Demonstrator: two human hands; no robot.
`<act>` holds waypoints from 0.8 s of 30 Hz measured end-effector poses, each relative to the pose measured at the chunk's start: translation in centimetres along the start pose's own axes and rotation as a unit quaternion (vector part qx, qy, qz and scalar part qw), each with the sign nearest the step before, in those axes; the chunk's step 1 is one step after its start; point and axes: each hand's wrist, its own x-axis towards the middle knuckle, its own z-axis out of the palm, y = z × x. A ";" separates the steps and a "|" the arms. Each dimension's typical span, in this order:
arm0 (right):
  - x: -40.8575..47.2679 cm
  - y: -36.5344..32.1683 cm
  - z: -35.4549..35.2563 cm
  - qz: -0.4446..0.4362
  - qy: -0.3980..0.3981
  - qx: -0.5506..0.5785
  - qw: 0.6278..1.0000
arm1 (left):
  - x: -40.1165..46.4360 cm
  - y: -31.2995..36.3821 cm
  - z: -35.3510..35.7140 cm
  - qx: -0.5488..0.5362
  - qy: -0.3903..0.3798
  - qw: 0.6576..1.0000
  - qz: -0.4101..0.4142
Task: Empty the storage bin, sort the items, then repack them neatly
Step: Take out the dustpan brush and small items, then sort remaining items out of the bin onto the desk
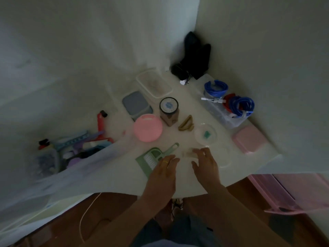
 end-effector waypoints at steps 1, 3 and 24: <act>-0.1 -0.6 -0.3 0.012 0.008 0.008 1.000 | -0.5 -0.4 -1.6 -0.010 0.016 1.000 -0.010; -0.5 -2.2 -1.5 0.028 0.053 0.037 0.998 | -1.3 -1.1 -5.2 -0.006 0.057 0.998 -0.032; 5.4 -42.8 8.8 -0.321 -0.291 -0.077 0.898 | -9.9 -32.7 -27.1 0.156 -0.125 0.927 -0.318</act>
